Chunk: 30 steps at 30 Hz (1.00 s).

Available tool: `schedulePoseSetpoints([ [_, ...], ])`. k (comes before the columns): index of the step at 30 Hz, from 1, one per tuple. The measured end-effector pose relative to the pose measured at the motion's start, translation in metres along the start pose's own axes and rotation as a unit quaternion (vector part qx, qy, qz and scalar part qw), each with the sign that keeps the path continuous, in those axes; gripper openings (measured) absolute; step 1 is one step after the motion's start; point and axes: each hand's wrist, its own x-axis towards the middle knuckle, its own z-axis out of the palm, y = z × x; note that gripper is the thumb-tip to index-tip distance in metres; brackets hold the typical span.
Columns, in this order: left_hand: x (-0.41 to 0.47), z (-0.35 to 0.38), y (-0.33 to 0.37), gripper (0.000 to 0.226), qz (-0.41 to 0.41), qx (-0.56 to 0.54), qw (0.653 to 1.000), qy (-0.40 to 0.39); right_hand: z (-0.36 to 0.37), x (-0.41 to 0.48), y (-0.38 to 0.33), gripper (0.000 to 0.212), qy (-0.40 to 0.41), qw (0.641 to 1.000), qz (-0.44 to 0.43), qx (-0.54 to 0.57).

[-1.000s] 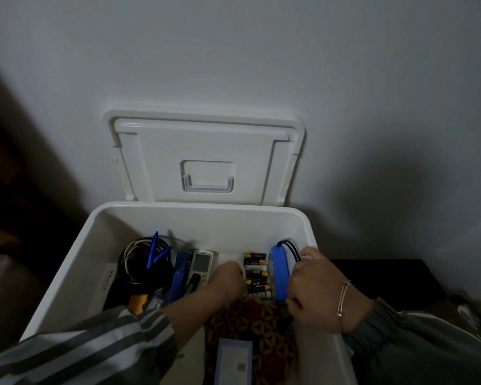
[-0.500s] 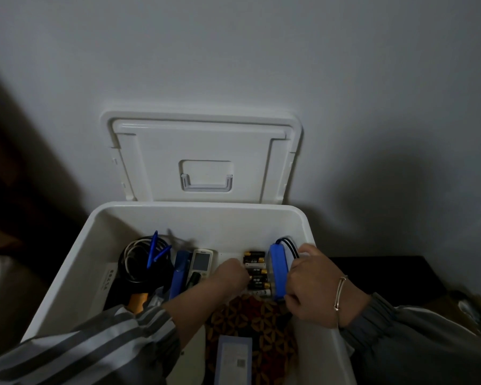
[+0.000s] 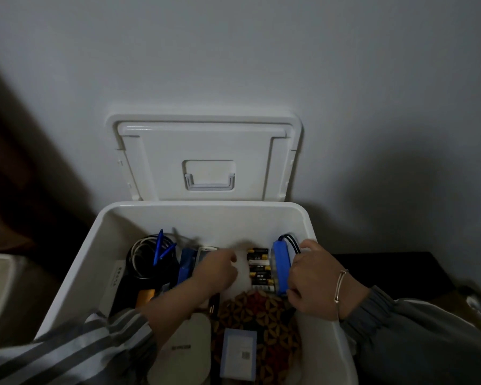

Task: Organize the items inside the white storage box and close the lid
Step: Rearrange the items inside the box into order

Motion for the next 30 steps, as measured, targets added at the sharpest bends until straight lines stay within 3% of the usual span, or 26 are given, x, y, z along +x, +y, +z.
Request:
schedulePoseSetpoints([
  [5, -0.034, -0.029, -0.034, 0.014, 0.044, 0.114, 0.987, 0.107, -0.001, 0.001, 0.0, 0.044, 0.002, 1.0, 0.002, 0.005],
  [9, -0.052, -0.019, -0.026, 0.026, 0.048, 0.22, 0.973, 0.044, -0.001, 0.002, 0.0, 0.045, -0.006, 1.0, 0.003, 0.008],
  [16, -0.042, 0.007, -0.014, 0.036, 0.045, 0.287, 0.956, -0.03, -0.001, 0.002, -0.001, 0.045, -0.008, 1.0, 0.004, 0.005],
  [23, -0.04, 0.01, -0.025, 0.038, 0.083, 0.256, 0.962, -0.049, 0.002, 0.002, -0.001, 0.045, 0.001, 1.0, 0.005, 0.001],
  [30, -0.044, 0.013, -0.039, 0.027, 0.121, 0.133, 0.983, -0.033, 0.004, 0.002, -0.001, 0.045, 0.007, 1.0, 0.003, -0.002],
])
